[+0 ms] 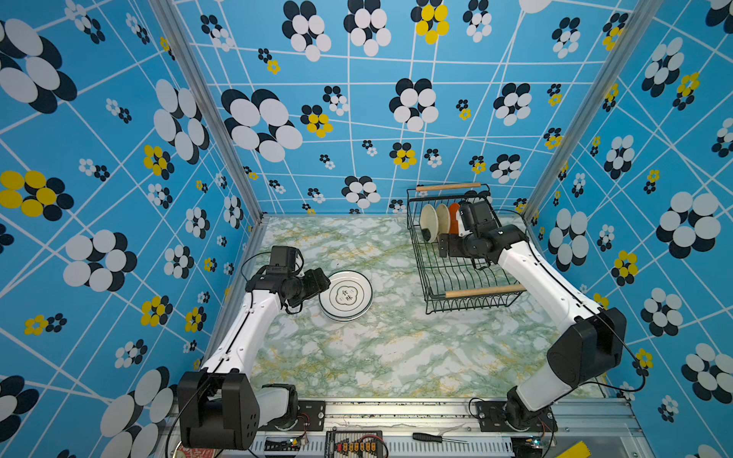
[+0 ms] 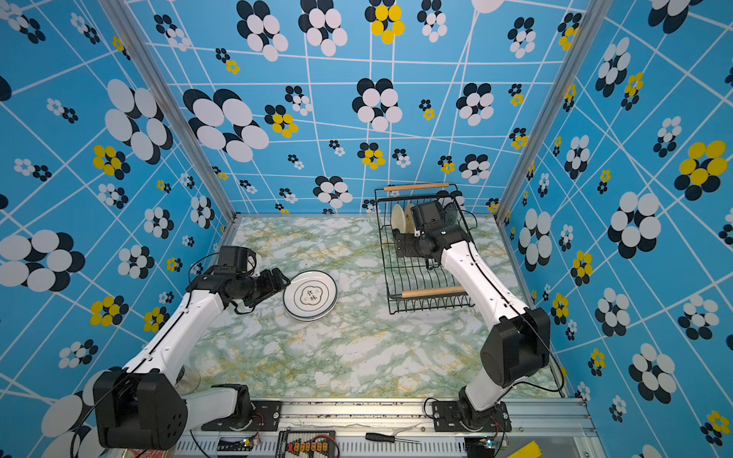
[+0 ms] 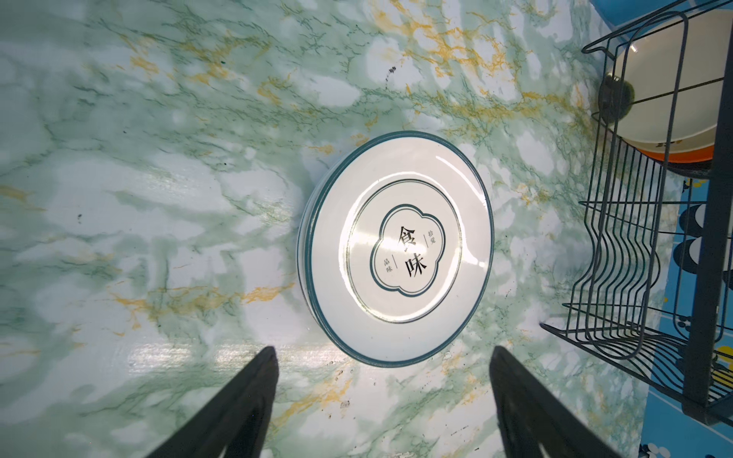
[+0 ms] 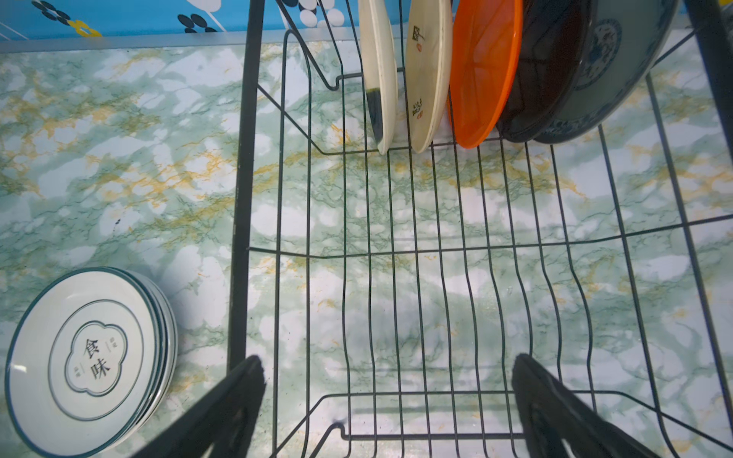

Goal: Unload the plates from the dish rack
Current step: Pick up the plate from the dish rack.

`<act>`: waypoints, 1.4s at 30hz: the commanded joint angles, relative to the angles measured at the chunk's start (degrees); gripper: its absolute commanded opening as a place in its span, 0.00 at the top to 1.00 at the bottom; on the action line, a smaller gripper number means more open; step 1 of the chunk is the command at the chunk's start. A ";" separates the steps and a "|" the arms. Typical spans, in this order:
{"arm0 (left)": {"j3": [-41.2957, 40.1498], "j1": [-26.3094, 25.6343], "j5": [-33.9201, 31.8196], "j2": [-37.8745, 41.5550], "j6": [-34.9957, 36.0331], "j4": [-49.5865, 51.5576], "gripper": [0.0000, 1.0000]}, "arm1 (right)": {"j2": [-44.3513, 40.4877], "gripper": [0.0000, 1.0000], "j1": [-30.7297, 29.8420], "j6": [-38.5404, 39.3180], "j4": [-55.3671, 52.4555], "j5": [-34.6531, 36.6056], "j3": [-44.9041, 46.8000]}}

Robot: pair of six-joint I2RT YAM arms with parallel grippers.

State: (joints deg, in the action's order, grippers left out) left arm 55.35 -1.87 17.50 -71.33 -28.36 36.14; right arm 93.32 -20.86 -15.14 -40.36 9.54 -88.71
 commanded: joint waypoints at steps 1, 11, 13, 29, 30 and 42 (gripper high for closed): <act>1.98 0.44 0.03 2.19 1.98 0.94 0.00 | 0.45 0.01 0.21 3.14 7.85 4.49 0.76; 3.62 0.46 0.95 2.53 1.34 0.53 0.01 | 5.33 0.01 0.47 3.98 12.55 6.02 -1.93; 3.70 0.46 1.52 2.81 0.92 -0.26 0.01 | 7.04 0.01 0.47 3.59 12.47 6.28 -2.44; 3.62 -2.00 3.08 3.32 -2.66 -3.96 0.01 | 26.17 0.11 1.18 0.99 6.85 3.59 -25.81; 3.84 -2.00 3.63 3.12 -2.74 -3.97 0.01 | 27.32 0.11 1.17 1.05 6.58 3.42 -27.22; 5.31 -2.11 6.12 1.53 -1.02 -2.48 0.01 | 40.26 0.31 1.77 1.83 1.29 3.51 -42.99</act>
State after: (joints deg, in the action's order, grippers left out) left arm 59.40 -3.51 22.57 -69.32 -30.39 32.91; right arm 131.57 -19.59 -13.06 -35.62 12.84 -128.51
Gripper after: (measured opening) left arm 0.992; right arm 0.697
